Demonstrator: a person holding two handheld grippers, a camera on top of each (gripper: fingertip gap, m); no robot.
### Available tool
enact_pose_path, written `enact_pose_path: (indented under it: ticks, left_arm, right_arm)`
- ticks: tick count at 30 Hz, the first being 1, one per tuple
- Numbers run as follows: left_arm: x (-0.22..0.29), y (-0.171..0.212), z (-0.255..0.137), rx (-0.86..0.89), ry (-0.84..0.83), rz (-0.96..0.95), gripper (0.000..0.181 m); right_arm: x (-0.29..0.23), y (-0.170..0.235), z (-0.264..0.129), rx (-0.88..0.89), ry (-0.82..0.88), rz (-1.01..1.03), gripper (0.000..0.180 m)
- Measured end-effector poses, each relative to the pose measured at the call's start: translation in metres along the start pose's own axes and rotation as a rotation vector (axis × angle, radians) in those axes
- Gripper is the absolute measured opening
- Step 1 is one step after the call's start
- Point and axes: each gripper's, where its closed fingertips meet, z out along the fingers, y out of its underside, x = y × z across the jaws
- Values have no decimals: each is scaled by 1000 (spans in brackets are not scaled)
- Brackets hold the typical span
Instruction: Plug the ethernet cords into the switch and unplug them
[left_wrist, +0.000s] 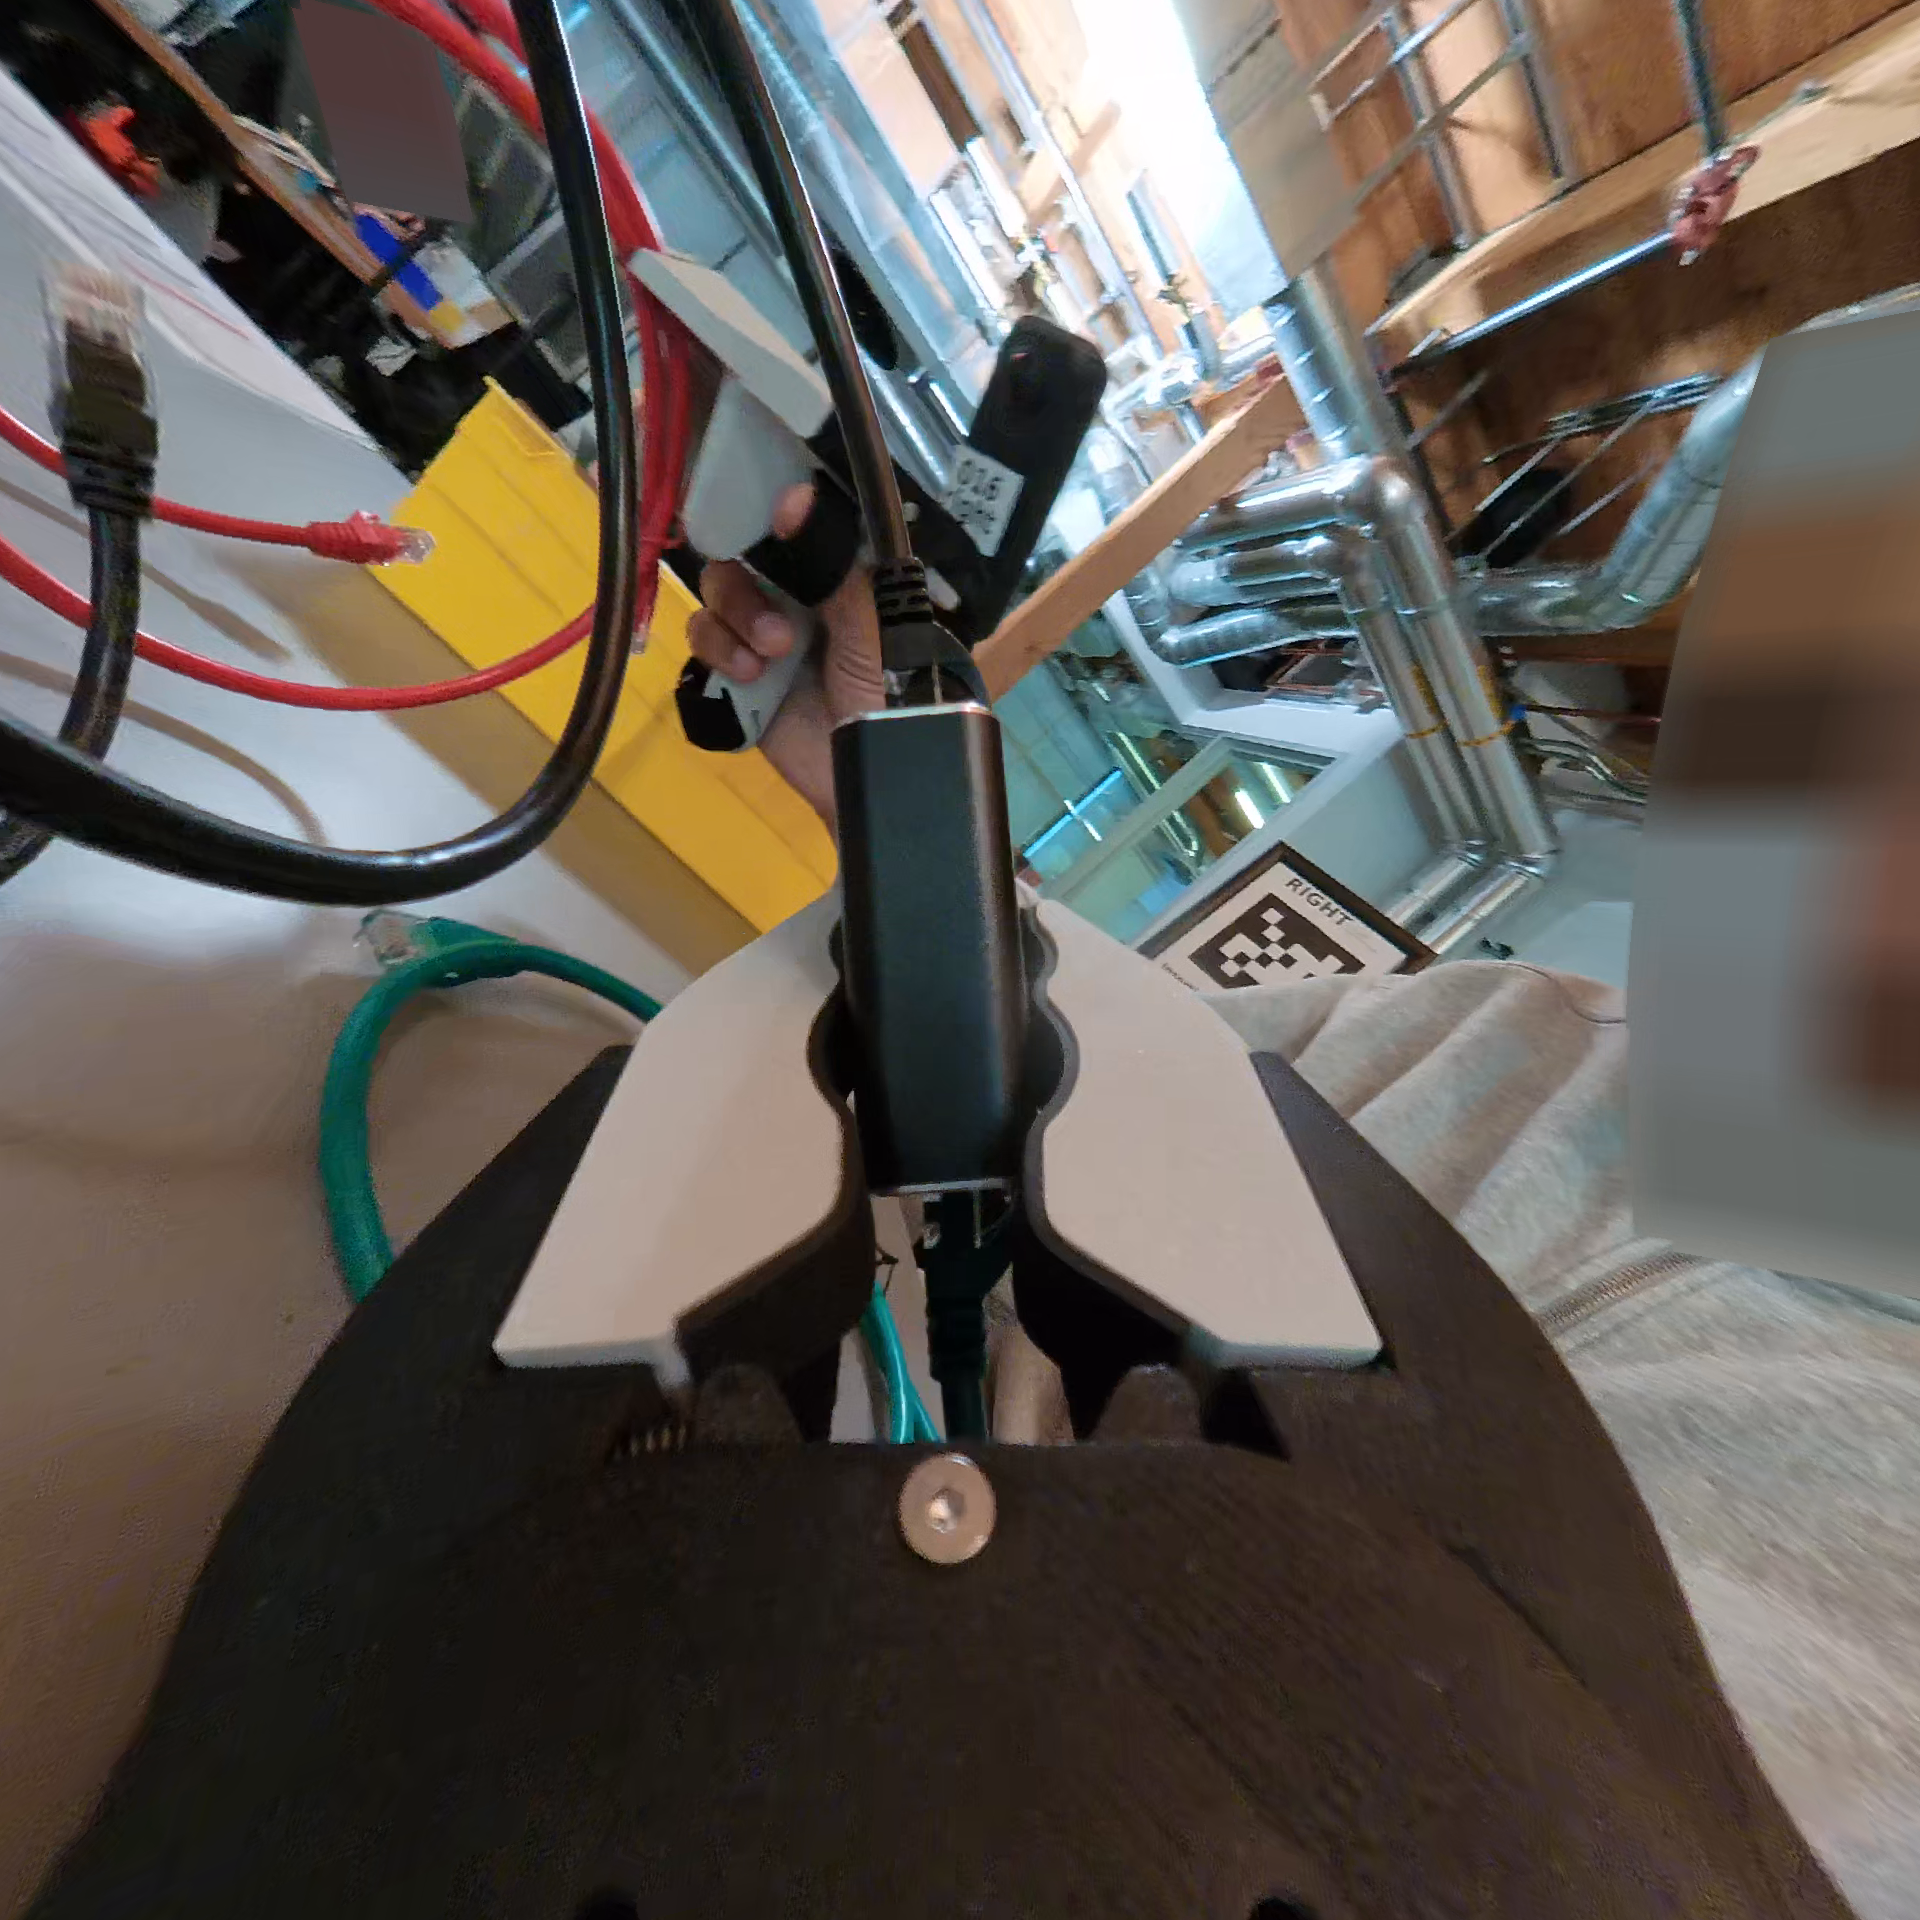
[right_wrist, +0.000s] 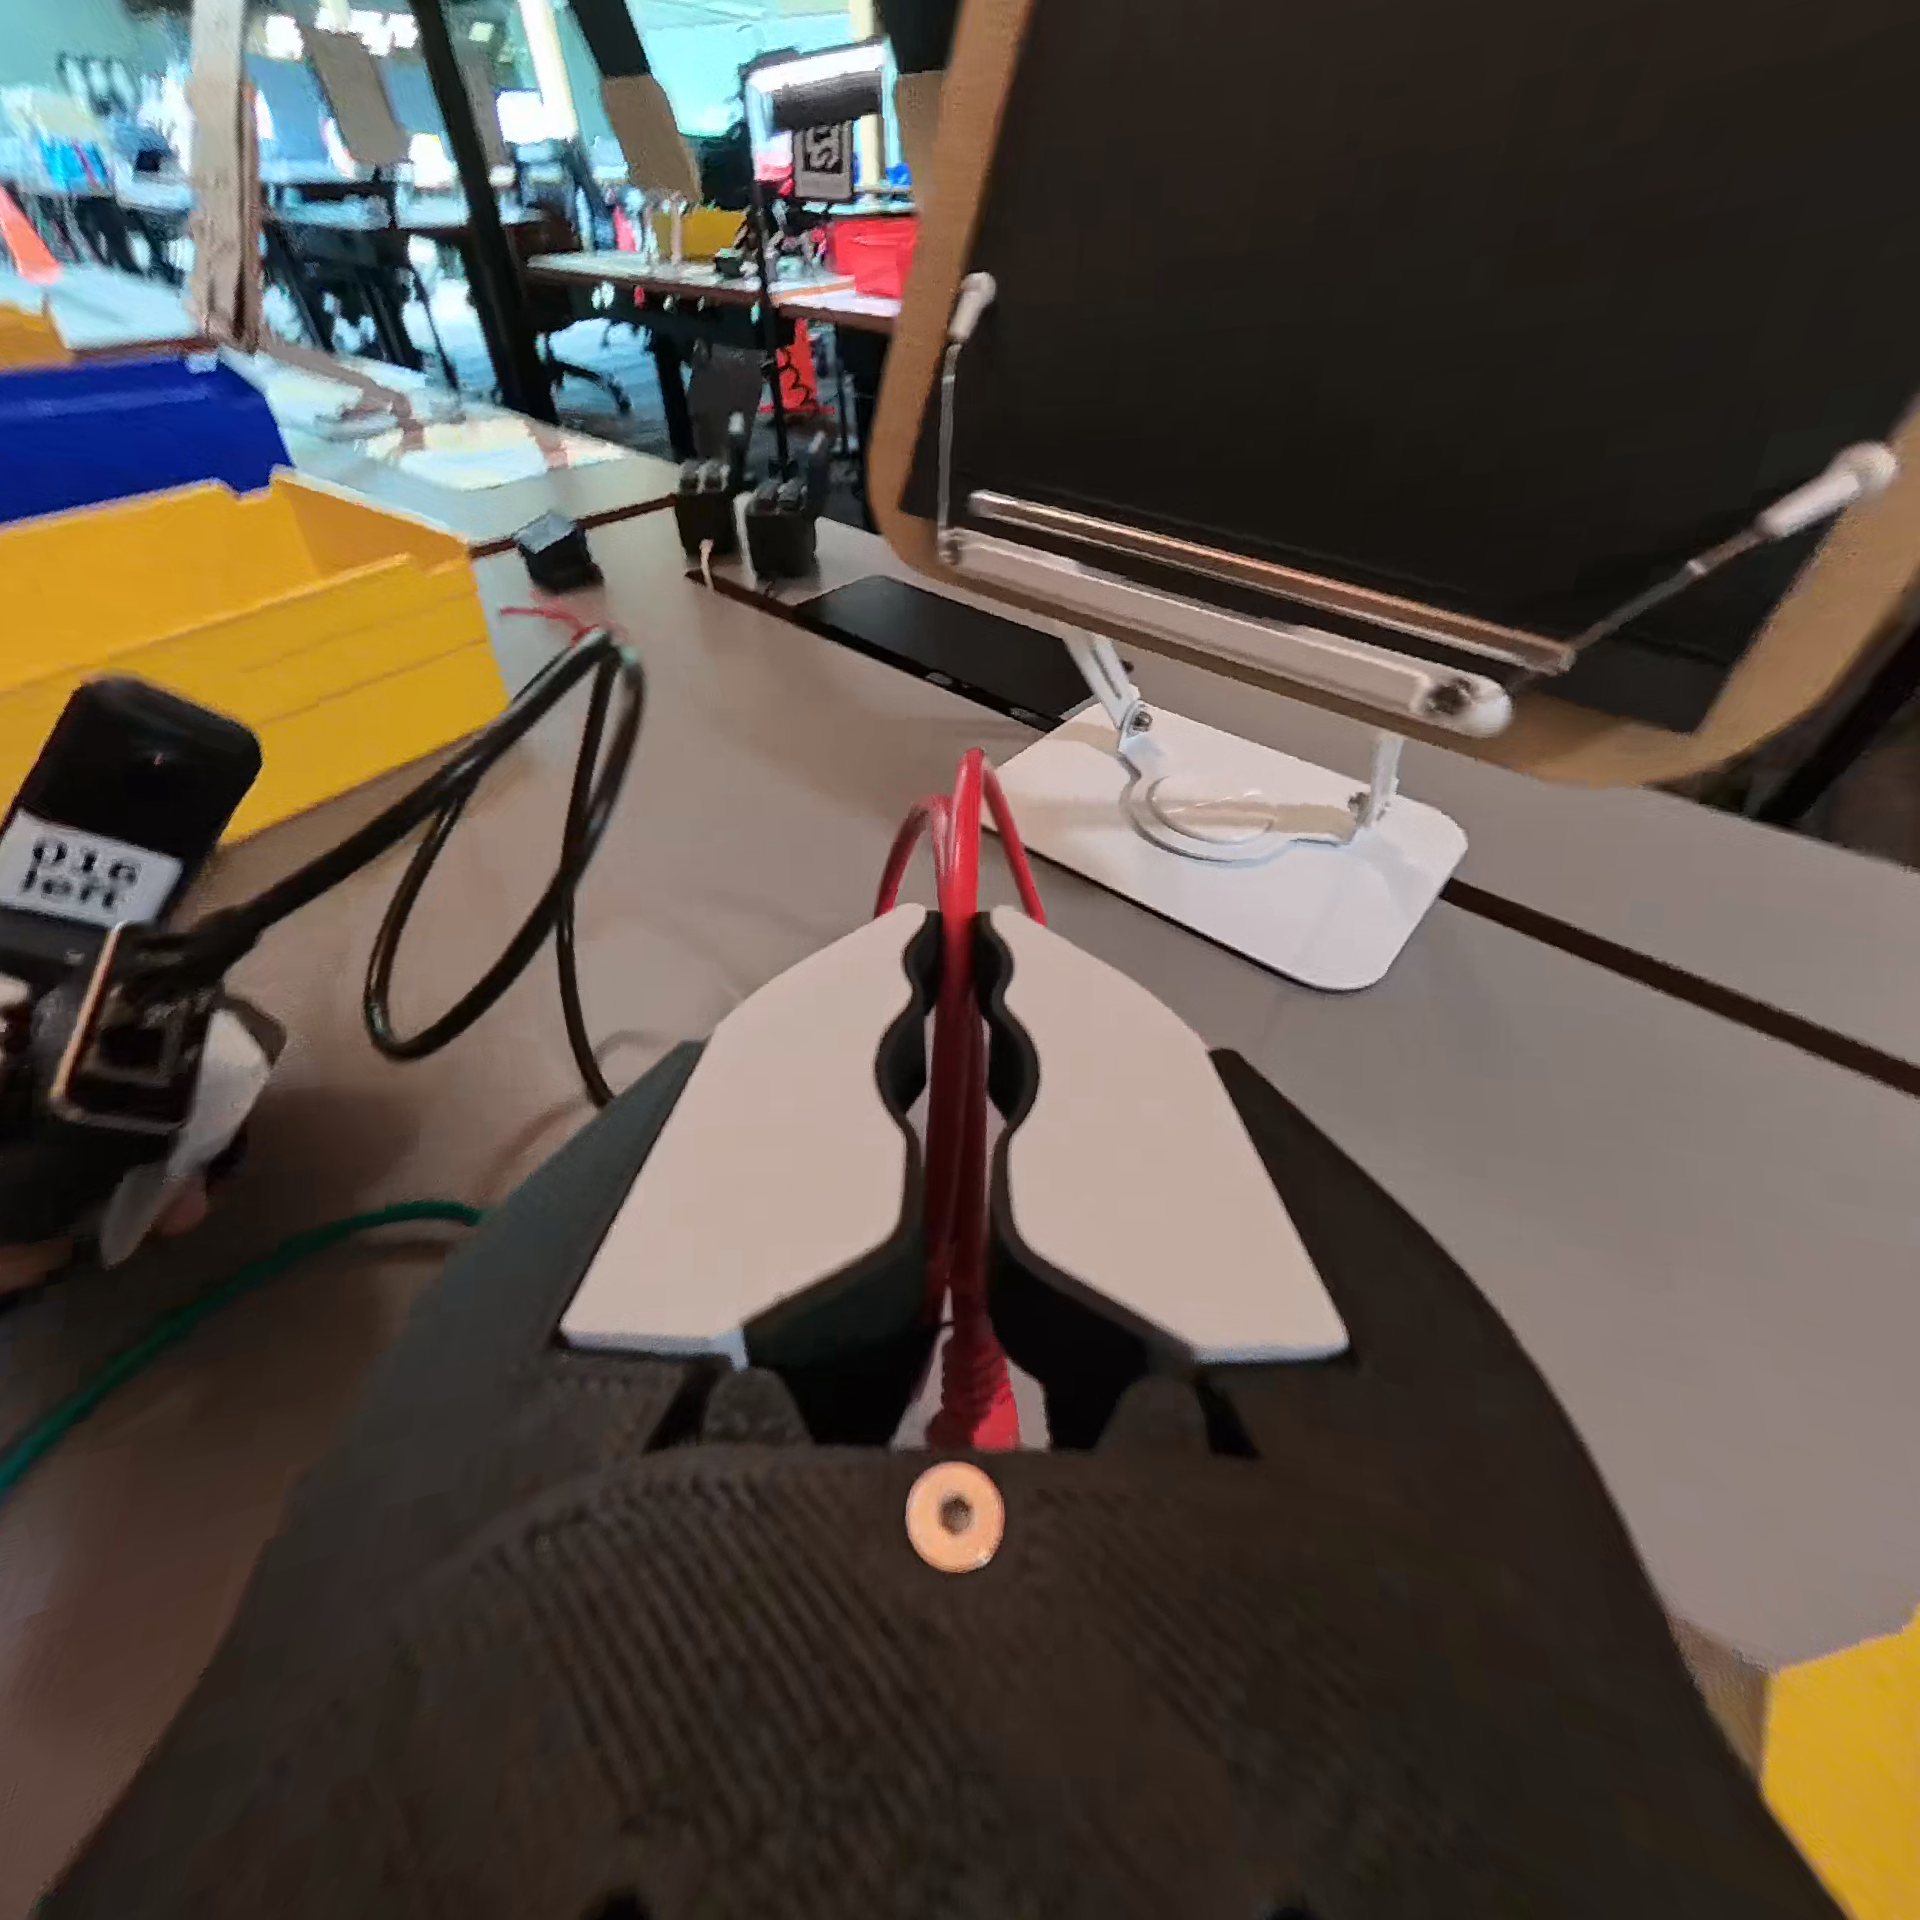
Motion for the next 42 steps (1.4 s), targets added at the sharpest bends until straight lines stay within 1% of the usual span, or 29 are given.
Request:
enact_pose_path:
  ticks: [1,4,7,10,13,15,17,20,23,25,27,30,32,34,36,38,40,42]
  left_arm:
    - [1,0,0,-1,5,5,26]
    - [0,1,1,-3,-6,16,26]
    - [-2,-2,0,13,-15,0,26]
    - [-5,-4,-2,33,-19,-18,26]
    - [-6,-6,-3,45,-25,-26,26]
    - [-7,-6,-3,47,-24,-31,26]
    - [-7,-6,-3,47,-25,-34,26]
    - [-8,-6,-4,50,-27,-36,26]
    - [-9,-7,-4,54,-36,-37,26]
    - [-10,-8,-5,61,-47,-33,26]
    - [-11,-9,-5,65,-58,-27,26]
    - [-13,-9,-5,61,-76,-18,27]
    - [-14,-7,-4,51,-85,-12,26]
    - [-15,-5,-3,41,-97,-3,26]
    - [-15,-4,-2,34,-104,4,26]
    - [-15,-4,-2,31,-103,4,26]
    - [-14,-4,-3,34,-96,0,26]
    - [-13,-5,-3,38,-86,-7,26]
  right_arm:
    - [8,-1,-3,19,15,43,6]
    - [31,-20,-26,137,65,122,6]
    - [34,-64,-66,304,39,137,6]
    - [39,-102,-118,400,74,111,6]
    - [49,-122,-183,461,157,84,6]
    - [57,-122,-225,464,221,55,6]
    - [74,-110,-268,439,353,57,6]
    - [99,-85,-328,413,574,90,6]
    - [106,-49,-367,361,784,35,6]
    - [105,-23,-372,301,860,-28,6]
    - [103,7,-355,182,856,-76,6]
    - [94,40,-305,39,736,-113,6]
    - [84,51,-273,-12,652,-191,6]
    - [74,62,-249,-76,574,-243,7]
    - [64,81,-233,-176,491,-220,10]
    - [60,91,-231,-235,457,-184,11]
    - [58,90,-234,-227,422,-133,25]
    - [53,84,-238,-184,364,-45,47]
